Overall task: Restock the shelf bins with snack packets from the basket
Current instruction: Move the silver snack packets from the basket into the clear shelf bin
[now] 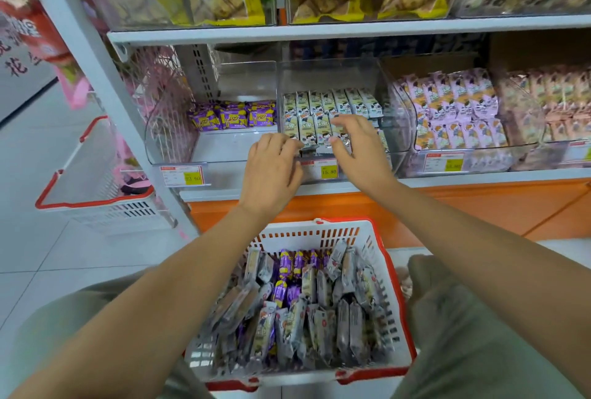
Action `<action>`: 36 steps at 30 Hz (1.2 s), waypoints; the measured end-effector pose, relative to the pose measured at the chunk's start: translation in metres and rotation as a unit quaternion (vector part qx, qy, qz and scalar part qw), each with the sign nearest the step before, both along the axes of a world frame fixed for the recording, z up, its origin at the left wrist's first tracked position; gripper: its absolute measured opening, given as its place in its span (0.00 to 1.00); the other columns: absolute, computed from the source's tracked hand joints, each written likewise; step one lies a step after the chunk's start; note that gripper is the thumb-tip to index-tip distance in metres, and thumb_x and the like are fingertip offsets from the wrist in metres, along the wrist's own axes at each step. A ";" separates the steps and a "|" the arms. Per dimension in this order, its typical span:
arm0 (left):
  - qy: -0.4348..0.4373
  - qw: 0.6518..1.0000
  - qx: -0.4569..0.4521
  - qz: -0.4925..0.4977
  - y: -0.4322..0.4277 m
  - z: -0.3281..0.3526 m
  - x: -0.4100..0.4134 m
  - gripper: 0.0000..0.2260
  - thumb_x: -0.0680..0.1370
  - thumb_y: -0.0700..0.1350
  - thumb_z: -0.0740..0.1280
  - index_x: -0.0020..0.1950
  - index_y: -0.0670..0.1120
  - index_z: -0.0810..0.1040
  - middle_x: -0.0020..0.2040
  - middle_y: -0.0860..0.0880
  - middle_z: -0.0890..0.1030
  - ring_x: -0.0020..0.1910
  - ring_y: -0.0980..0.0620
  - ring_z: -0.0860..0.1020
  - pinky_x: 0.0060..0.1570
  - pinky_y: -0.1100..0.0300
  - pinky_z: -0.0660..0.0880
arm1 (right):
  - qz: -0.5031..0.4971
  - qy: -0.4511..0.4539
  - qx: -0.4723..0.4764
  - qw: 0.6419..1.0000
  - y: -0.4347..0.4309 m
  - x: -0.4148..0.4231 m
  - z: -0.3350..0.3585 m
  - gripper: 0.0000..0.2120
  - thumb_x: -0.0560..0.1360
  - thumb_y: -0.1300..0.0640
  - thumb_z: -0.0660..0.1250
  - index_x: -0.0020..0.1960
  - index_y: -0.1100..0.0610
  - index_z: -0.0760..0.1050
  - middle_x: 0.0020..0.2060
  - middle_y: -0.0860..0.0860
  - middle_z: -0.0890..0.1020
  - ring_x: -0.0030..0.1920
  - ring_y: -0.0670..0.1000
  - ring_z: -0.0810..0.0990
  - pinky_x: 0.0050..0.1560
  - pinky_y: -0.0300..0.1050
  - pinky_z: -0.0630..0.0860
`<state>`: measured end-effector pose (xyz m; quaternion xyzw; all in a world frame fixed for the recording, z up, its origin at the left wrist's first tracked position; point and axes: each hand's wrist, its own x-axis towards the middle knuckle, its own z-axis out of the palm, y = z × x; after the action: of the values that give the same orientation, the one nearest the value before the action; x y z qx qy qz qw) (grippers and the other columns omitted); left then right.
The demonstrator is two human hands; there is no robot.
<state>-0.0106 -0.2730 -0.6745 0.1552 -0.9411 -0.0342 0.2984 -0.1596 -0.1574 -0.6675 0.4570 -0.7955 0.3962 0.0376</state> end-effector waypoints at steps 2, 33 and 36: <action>0.021 1.000 0.013 0.013 0.004 -0.011 0.019 0.12 0.75 0.45 0.58 0.54 0.45 0.76 0.48 0.47 0.74 0.49 0.46 0.71 0.47 0.52 0.67 | 0.058 -0.011 -0.028 0.998 0.009 0.019 -0.001 0.12 0.80 0.58 0.59 0.61 0.54 0.75 0.55 0.48 0.77 0.49 0.45 0.76 0.50 0.44 0.75; -0.408 0.850 0.264 0.206 0.027 -0.217 0.147 0.22 0.79 0.50 0.63 0.70 0.43 0.65 0.68 0.41 0.69 0.65 0.42 0.68 0.64 0.48 0.70 | 0.188 -0.110 0.528 0.821 0.028 0.138 -0.231 0.20 0.76 0.43 0.66 0.59 0.56 0.78 0.58 0.56 0.78 0.62 0.56 0.73 0.67 0.54 0.61; -0.389 0.852 0.274 0.219 0.026 -0.223 0.146 0.23 0.81 0.54 0.60 0.70 0.41 0.64 0.68 0.41 0.69 0.65 0.42 0.69 0.64 0.49 0.71 | 0.182 -0.130 0.497 0.839 0.032 0.139 -0.230 0.14 0.76 0.46 0.68 0.55 0.56 0.78 0.57 0.53 0.80 0.60 0.54 0.75 0.67 0.54 0.63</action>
<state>0.1357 -0.2469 -0.8979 0.4331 -0.8744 -0.1618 -0.1472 -0.0204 -0.1255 -0.8979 0.4950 -0.7856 0.0033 -0.3711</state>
